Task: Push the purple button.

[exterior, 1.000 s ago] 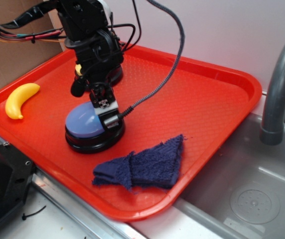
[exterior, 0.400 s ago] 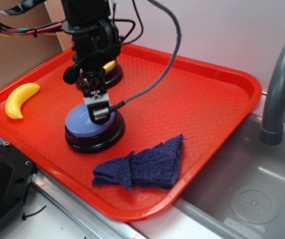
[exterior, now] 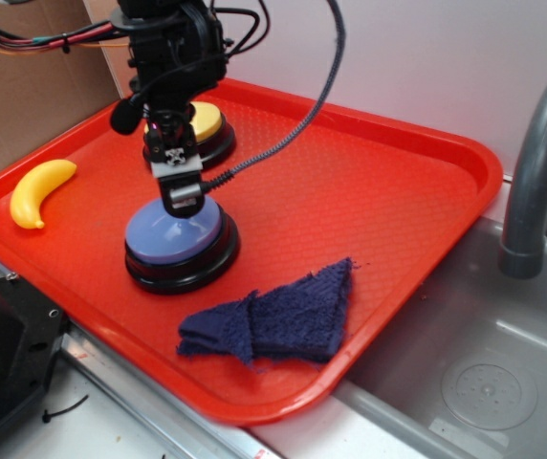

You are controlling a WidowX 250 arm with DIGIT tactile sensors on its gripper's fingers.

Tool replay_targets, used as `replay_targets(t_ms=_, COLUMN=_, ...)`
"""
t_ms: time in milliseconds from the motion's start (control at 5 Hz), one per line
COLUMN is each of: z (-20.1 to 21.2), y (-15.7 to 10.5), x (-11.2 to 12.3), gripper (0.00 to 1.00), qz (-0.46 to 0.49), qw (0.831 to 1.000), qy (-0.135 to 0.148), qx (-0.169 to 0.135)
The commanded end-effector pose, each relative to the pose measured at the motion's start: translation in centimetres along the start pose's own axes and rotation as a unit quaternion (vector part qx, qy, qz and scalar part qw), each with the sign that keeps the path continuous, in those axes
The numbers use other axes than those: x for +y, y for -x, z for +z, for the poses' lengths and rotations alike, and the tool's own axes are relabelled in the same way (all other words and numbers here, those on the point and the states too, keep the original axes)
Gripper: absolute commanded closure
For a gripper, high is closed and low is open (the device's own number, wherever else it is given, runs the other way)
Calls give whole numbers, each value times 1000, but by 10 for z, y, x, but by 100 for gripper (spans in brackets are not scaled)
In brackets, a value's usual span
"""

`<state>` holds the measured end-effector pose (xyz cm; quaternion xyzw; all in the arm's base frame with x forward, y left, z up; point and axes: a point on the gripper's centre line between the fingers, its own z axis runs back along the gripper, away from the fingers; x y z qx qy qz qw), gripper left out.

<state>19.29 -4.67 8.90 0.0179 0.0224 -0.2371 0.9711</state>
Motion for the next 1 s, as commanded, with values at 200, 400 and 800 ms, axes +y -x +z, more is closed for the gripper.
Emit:
replay_targets(t_ms=200, z=36, y=-1, x=-2, gripper=0, qz=12, qw=999, qy=-19, qx=-44)
replay_targets(t_ms=400, z=43, y=2, x=-1, gripper=0, qz=18, qw=998, qy=-22, qx=-48)
replay_targets(t_ms=800, z=62, y=10, x=-3, gripper=0, qz=23, qw=998, qy=-27, qx=-58)
